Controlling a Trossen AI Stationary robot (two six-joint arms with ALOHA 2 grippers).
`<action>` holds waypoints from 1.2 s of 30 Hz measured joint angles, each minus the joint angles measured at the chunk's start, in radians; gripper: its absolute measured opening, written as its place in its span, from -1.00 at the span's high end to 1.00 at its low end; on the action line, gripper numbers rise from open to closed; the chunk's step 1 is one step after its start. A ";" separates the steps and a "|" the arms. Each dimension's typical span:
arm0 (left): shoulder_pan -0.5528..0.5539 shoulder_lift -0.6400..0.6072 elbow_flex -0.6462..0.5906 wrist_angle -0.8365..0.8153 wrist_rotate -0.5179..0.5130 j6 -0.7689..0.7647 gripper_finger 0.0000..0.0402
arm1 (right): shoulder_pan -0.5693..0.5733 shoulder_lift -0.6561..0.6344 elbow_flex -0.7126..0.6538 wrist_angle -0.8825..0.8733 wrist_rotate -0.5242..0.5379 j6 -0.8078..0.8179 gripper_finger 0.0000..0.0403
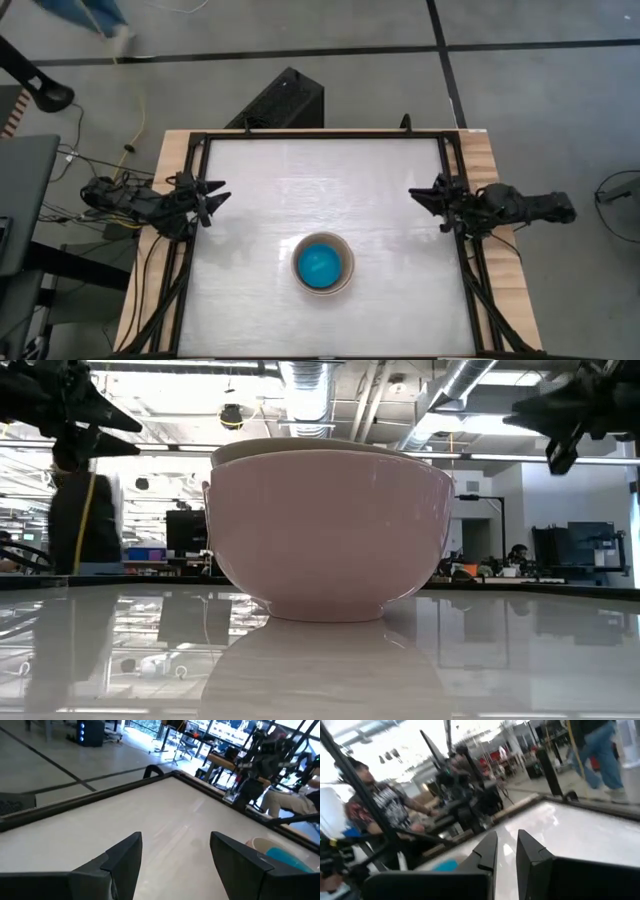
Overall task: Nest bowls inside each other
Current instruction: Return to Home Position
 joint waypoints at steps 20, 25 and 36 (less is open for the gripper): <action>0.000 0.012 -0.296 0.420 0.001 0.007 -0.11 | 0.009 0.000 -0.135 0.026 -0.029 0.089 0.79; 0.000 0.025 -0.295 0.417 0.028 0.008 -0.11 | 0.009 0.060 -0.134 0.020 -0.043 0.075 0.79; 0.000 0.125 -0.295 0.415 0.073 0.036 -0.11 | 0.009 0.306 -0.134 0.006 -0.124 0.079 0.79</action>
